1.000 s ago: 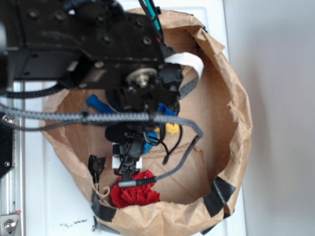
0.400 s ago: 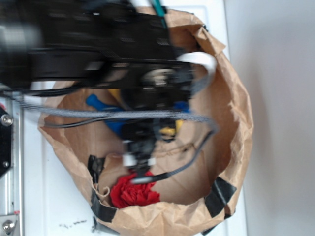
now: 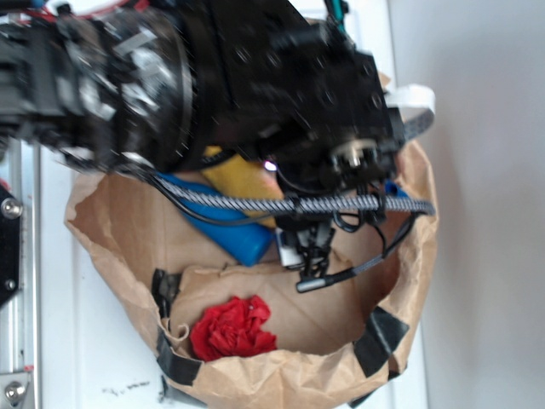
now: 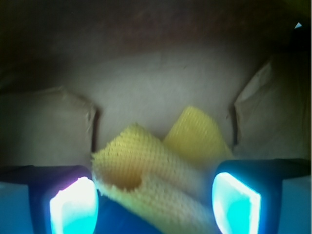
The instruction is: Grab the yellow cloth.
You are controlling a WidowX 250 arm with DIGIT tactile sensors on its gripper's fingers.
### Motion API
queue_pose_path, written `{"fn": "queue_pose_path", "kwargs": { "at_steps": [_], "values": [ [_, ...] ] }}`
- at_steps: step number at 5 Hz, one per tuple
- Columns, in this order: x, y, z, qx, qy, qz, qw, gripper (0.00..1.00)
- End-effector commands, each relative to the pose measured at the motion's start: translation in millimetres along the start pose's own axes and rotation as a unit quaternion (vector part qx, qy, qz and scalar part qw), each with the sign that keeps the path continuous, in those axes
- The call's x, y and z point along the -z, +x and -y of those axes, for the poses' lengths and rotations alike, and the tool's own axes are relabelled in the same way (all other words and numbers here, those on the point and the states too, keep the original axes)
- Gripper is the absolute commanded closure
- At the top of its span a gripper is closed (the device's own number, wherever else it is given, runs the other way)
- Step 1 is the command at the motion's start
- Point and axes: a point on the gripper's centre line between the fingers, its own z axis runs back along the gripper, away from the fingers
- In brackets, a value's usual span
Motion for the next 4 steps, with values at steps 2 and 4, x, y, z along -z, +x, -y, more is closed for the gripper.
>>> {"fn": "queue_pose_path", "kwargs": {
  "at_steps": [2,4],
  "values": [
    [35.2,-13.2,37.0,0.028,0.086,0.011,0.996,1.00],
    [32.2,-14.1,35.7,0.028,0.083,0.012,0.996,1.00]
  ]
}}
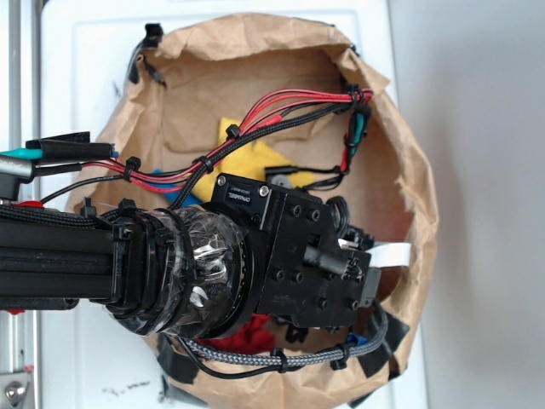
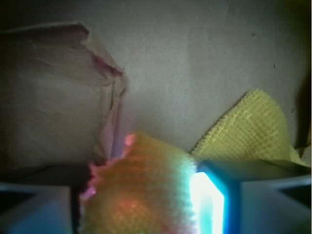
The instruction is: Grab the yellow cloth.
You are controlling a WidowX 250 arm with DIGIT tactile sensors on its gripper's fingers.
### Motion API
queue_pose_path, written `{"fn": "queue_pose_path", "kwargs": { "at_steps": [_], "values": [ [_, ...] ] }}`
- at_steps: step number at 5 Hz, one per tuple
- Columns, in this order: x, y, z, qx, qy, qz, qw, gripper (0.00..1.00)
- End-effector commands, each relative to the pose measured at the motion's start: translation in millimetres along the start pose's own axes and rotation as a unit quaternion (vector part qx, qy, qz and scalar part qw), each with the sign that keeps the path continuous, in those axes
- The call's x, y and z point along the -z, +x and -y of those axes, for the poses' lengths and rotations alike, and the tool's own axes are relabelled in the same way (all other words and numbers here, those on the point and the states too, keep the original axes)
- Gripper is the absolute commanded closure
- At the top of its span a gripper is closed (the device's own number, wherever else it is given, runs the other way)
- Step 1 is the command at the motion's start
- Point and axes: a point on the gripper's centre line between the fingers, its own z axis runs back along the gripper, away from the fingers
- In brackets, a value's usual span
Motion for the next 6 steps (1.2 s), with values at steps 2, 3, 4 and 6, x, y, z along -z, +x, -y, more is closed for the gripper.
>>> {"fn": "queue_pose_path", "kwargs": {
  "at_steps": [2,3,4,6],
  "values": [
    [-54.6,15.0,-32.1,-0.038,-0.071,0.037,0.996,1.00],
    [-83.3,9.4,-53.3,-0.058,-0.111,0.048,0.991,1.00],
    [-122.6,-7.8,-70.3,-0.097,-0.139,0.050,0.984,1.00],
    [-176.4,-3.8,-85.1,-0.136,-0.153,0.041,0.978,1.00]
  ]
}}
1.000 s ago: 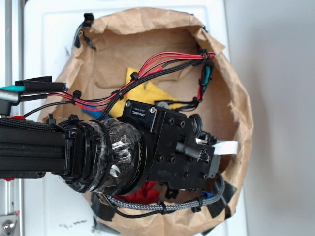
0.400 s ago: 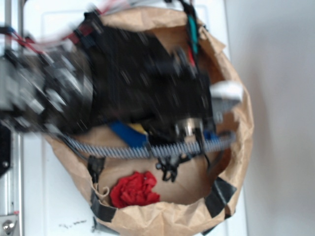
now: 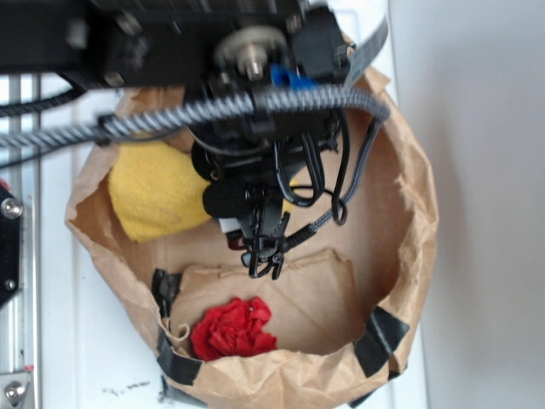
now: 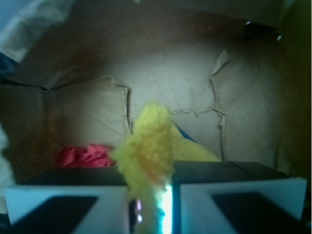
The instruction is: Grab the yellow cloth.
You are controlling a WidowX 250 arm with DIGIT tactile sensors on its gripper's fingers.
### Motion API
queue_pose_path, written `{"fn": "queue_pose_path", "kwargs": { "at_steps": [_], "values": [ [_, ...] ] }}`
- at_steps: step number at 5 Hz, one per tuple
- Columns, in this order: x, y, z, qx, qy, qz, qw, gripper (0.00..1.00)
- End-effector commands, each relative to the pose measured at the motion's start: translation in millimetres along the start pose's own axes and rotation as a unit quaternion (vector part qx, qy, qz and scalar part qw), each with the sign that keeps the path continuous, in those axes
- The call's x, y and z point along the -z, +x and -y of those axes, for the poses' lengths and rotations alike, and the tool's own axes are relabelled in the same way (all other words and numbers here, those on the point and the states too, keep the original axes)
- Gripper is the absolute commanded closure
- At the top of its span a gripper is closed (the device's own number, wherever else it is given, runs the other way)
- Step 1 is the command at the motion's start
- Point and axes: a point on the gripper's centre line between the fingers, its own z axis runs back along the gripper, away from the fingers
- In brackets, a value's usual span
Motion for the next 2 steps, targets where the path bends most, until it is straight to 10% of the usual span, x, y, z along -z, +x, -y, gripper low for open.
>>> {"fn": "queue_pose_path", "kwargs": {
  "at_steps": [1,2],
  "values": [
    [-49.8,19.4,7.7,-0.031,0.000,0.033,0.999,1.00],
    [-44.1,14.0,12.5,-0.022,0.029,0.051,0.998,1.00]
  ]
}}
